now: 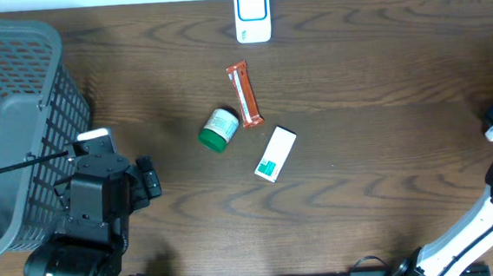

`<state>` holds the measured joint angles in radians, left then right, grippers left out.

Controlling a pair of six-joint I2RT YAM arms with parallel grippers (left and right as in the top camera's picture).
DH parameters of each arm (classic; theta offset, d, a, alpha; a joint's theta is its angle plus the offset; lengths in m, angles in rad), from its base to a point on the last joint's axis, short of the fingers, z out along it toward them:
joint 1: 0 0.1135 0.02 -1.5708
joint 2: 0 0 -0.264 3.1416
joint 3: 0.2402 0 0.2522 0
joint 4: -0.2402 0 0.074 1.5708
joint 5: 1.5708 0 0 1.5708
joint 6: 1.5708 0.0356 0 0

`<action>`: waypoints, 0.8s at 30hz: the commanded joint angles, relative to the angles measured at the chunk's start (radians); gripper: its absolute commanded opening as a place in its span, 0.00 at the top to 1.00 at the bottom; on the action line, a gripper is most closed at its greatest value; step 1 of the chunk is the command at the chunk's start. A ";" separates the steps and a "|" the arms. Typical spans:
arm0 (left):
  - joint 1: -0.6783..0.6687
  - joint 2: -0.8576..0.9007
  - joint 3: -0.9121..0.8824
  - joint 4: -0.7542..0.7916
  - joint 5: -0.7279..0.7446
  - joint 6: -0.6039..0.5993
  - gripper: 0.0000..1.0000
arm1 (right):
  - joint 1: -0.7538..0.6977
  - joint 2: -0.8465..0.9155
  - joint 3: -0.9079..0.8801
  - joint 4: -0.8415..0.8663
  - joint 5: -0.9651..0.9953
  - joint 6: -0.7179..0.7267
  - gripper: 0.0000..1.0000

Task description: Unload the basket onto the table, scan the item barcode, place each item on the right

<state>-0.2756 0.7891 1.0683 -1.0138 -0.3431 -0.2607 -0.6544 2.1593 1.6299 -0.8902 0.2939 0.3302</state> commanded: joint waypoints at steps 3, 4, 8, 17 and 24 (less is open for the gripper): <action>0.005 -0.004 0.009 0.001 -0.008 0.013 0.02 | 0.000 -0.135 0.150 -0.079 -0.016 0.006 0.01; 0.005 -0.005 0.009 0.001 -0.008 0.013 0.02 | 0.001 -0.157 0.174 -0.096 -0.049 0.006 0.01; 0.005 -0.004 0.009 0.001 -0.008 0.013 0.02 | 0.021 -0.259 0.222 -0.138 -0.293 -0.077 0.01; 0.005 -0.005 0.009 0.001 -0.008 0.013 0.02 | 0.286 -0.349 0.222 -0.327 -0.404 -0.072 0.01; 0.005 -0.004 0.009 0.001 -0.008 0.013 0.02 | 0.644 -0.347 0.214 -0.491 -0.407 0.175 0.01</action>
<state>-0.2756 0.7891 1.0683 -1.0134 -0.3431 -0.2607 -0.1215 1.8130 1.8507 -1.3487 -0.0891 0.3576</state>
